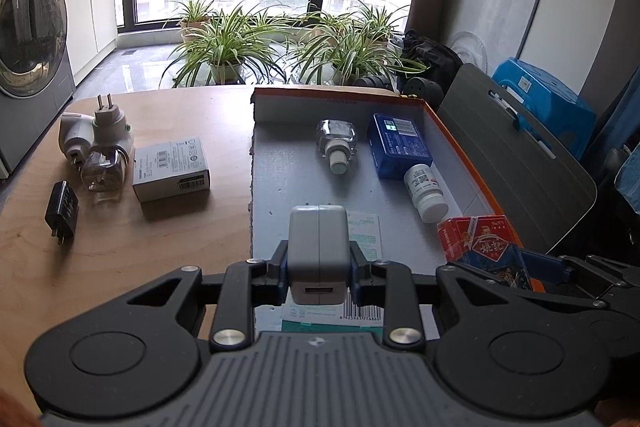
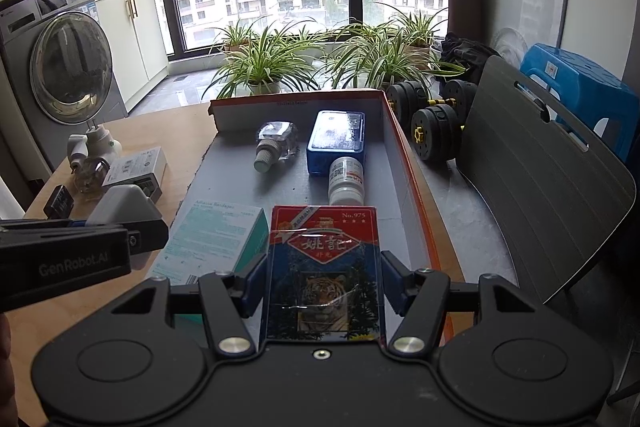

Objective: Organize rigid objects
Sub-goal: 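Carry the white charger and card box with both grippers over the tray, then lower the charger and card box into the tray and open both grippers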

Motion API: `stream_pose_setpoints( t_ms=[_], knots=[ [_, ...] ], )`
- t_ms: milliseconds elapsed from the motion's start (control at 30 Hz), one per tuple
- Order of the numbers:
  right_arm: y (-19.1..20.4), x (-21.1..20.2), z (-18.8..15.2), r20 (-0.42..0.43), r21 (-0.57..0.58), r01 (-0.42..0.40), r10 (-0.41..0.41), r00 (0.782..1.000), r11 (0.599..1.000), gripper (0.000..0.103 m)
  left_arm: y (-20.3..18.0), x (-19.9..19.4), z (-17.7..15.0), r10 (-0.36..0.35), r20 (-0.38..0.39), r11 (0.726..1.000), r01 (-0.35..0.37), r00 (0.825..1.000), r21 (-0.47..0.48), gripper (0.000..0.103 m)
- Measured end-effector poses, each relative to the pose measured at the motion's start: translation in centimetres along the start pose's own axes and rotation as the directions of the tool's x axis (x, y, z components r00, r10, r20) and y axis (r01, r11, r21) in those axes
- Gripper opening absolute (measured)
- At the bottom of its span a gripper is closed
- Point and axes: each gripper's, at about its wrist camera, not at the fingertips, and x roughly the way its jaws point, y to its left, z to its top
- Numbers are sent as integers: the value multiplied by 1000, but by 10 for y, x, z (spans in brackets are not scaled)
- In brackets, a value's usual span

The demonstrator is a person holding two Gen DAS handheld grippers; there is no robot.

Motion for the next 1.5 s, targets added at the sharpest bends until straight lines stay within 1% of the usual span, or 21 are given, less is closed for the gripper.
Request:
stream_pose_setpoints(
  t_ms=[400, 600, 700, 833, 933, 1033, 1067, 1100, 1133, 1167, 1200, 1267, 1333, 1433, 1500],
  knots=[
    [-1, 13, 0, -14, 1, 3, -3, 1000, 1000, 72, -2, 10, 7, -8, -7, 1000, 8, 1000, 20, 29],
    [-3, 18, 0, -24, 6, 6, -6, 1000, 1000, 72, -10, 22, 19, -25, -2, 999, 25, 1000, 44, 29],
    [-5, 21, -1, -30, 9, 6, -6, 1000, 1000, 72, -15, 30, 27, -40, 3, 998, 40, 999, 55, 29],
    [-5, 25, 1, -35, 11, 3, -3, 999, 1000, 72, -25, 45, 38, -67, -5, 995, 67, 998, 70, 29],
    [-4, 27, 0, -40, 10, 3, -3, 999, 1000, 72, -32, 56, 46, -98, -18, 993, 99, 995, 64, 29],
    [-4, 27, -1, -45, 9, -6, 6, 999, 1000, 72, -41, 61, 51, -116, -24, 989, 118, 993, 86, 29],
    [-5, 26, -1, -36, 16, -4, 5, 999, 1000, 73, -42, 61, 52, -120, -22, 989, 122, 992, 87, 30],
    [-6, 24, 0, -23, 14, 7, -7, 1000, 1000, 75, -43, 60, 52, -128, -23, 988, 129, 992, 88, 37],
    [-5, 22, 0, -13, 8, 18, -18, 1000, 1000, 79, -42, 58, 53, -131, -22, 987, 133, 991, 87, 47],
    [-5, 20, 1, -7, 3, 20, -20, 1000, 1000, 79, -42, 56, 53, -128, -16, 988, 129, 992, 87, 51],
    [-4, 18, 2, -2, 0, 21, -21, 1000, 1000, 79, -41, 54, 53, -123, -10, 989, 123, 992, 87, 54],
    [-3, 15, 4, 10, 3, 31, -31, 999, 1000, 79, -39, 50, 52, -119, -11, 989, 120, 993, 82, 55],
    [-1, 11, 6, 25, 6, 39, -40, 999, 999, 80, -33, 44, 51, -111, -7, 991, 111, 994, 71, 62],
    [3, 6, 9, 43, 3, 48, -48, 998, 999, 82, -23, 34, 51, -89, 6, 995, 89, 996, 55, 69],
    [8, 2, 11, 54, 1, 51, -51, 997, 999, 82, -14, 29, 49, -73, 9, 997, 73, 997, 37, 71]
  ],
)
